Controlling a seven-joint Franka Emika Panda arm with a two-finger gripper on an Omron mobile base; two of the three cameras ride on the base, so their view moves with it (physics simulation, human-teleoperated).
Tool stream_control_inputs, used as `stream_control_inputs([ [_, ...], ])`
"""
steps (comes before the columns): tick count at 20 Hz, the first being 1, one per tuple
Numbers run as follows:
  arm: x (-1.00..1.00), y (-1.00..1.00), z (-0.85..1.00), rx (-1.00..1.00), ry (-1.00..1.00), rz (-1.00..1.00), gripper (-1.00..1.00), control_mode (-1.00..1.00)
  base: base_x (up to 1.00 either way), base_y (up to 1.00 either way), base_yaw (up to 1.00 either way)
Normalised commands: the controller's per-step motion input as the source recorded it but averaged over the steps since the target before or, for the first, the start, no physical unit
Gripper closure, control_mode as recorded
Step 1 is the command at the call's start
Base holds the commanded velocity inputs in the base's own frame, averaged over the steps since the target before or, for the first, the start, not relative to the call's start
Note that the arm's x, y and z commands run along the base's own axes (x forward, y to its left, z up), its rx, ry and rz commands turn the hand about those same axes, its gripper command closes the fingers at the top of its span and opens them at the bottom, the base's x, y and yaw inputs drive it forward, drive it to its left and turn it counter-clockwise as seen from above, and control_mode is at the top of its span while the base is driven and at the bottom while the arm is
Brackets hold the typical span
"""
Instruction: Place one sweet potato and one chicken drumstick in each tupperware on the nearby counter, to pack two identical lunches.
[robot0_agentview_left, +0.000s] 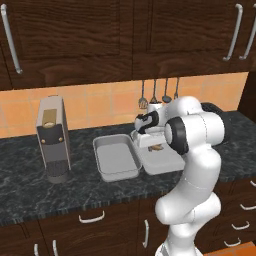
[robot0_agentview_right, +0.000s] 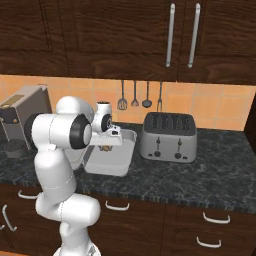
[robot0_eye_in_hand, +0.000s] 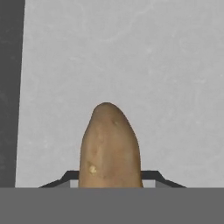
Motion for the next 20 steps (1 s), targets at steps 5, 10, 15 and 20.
stream_control_inputs([
  [5, -0.06, 0.03, -0.06, 0.01, 0.0, 0.02, -1.0, -1.0, 0.0, 0.0, 0.0],
  [10, -0.22, 0.0, 0.15, 0.0, 0.0, 0.0, -1.0, -1.0, 0.0, 0.0, 0.0],
  [15, -0.55, 0.0, 0.46, 0.0, 0.0, 0.0, -1.0, -1.0, 0.0, 0.0, 0.0],
  [20, -0.92, 0.0, 0.38, 0.01, -0.04, 0.0, -1.0, -1.0, 0.0, 0.0, 0.0],
])
